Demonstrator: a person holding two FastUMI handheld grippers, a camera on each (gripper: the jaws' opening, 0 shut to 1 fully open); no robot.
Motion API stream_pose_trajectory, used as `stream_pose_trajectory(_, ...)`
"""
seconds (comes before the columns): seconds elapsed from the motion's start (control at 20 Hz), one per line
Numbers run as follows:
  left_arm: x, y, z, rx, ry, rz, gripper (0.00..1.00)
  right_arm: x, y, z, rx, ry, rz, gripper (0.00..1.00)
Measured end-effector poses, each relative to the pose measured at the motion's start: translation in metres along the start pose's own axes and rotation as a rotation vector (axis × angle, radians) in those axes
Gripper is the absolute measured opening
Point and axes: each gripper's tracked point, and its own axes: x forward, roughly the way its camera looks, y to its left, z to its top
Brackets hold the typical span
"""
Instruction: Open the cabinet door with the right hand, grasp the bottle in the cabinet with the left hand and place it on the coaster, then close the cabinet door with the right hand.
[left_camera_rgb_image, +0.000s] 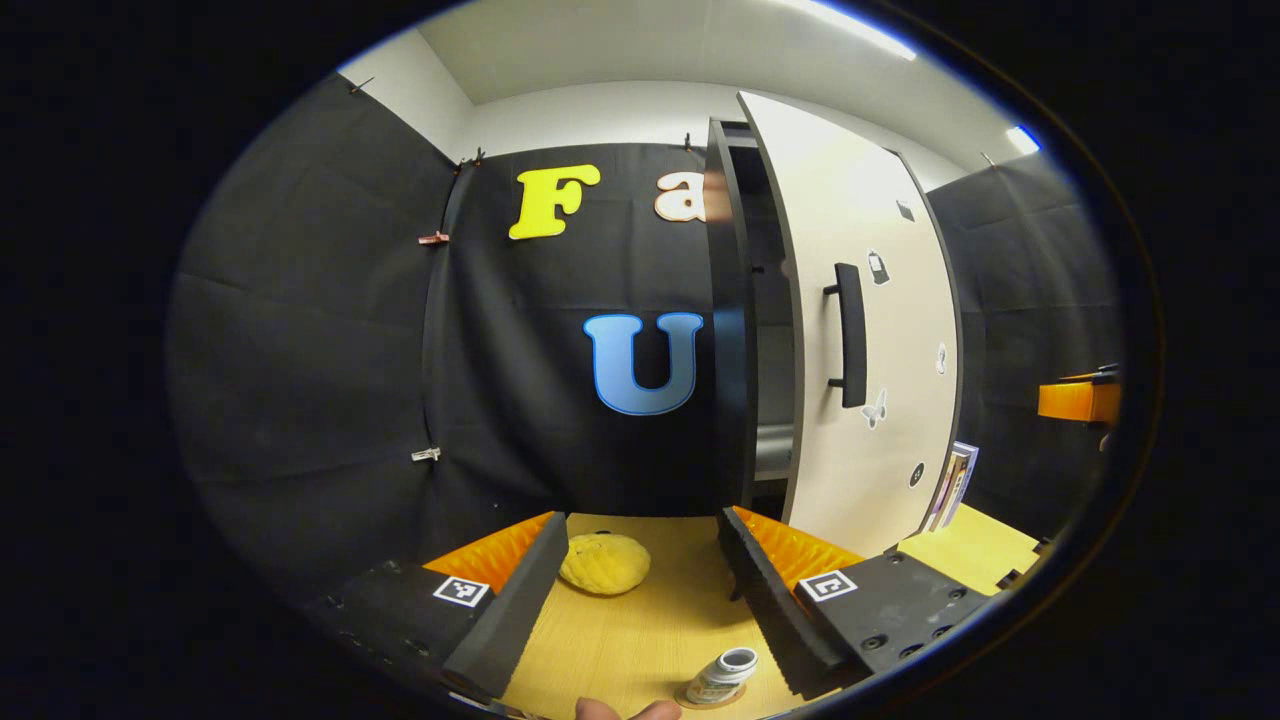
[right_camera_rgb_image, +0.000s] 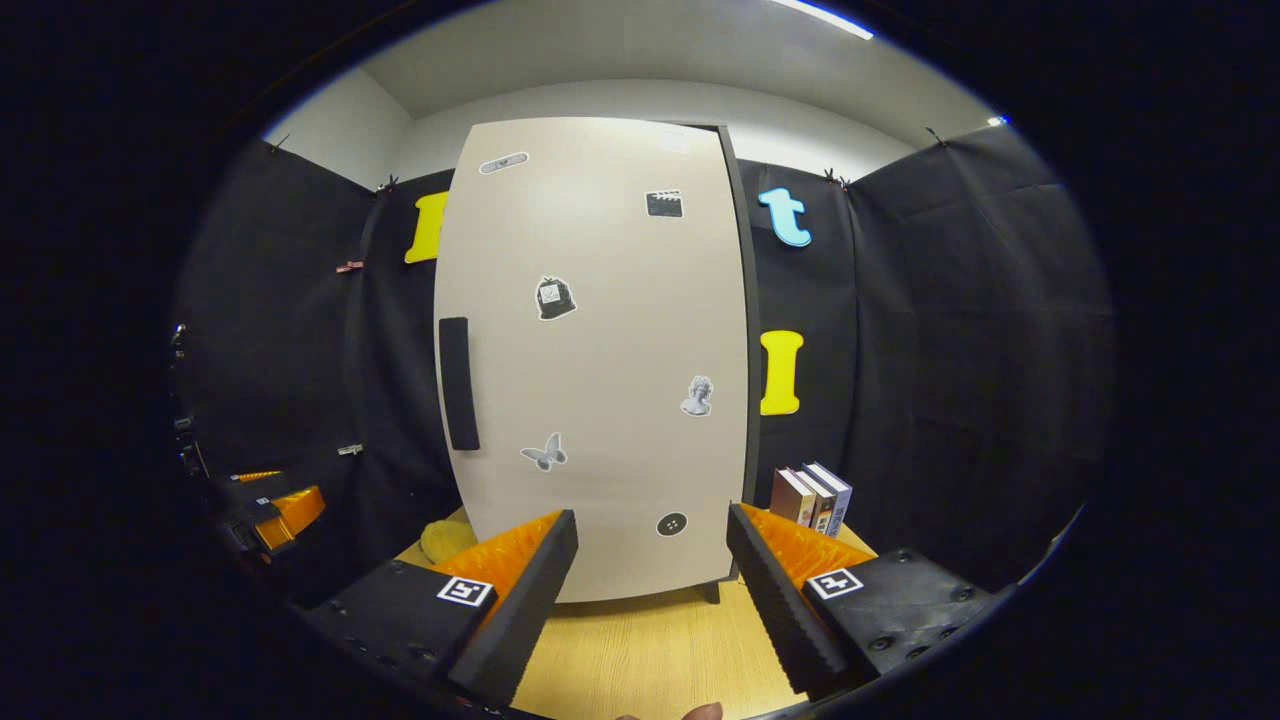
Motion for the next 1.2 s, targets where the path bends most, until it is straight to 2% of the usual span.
stream_pose_trajectory(0.65,0.006,-0.004,0.001,0.009,0.003,-0.008,0.96,0.0,-0.002,0.01,-0.028,-0.058,-0.015,0.98)
stream_pose_trajectory(1.2,0.003,-0.006,0.002,0.017,0.001,-0.008,0.96,-0.001,-0.003,0.004,-0.033,-0.05,-0.011,0.98)
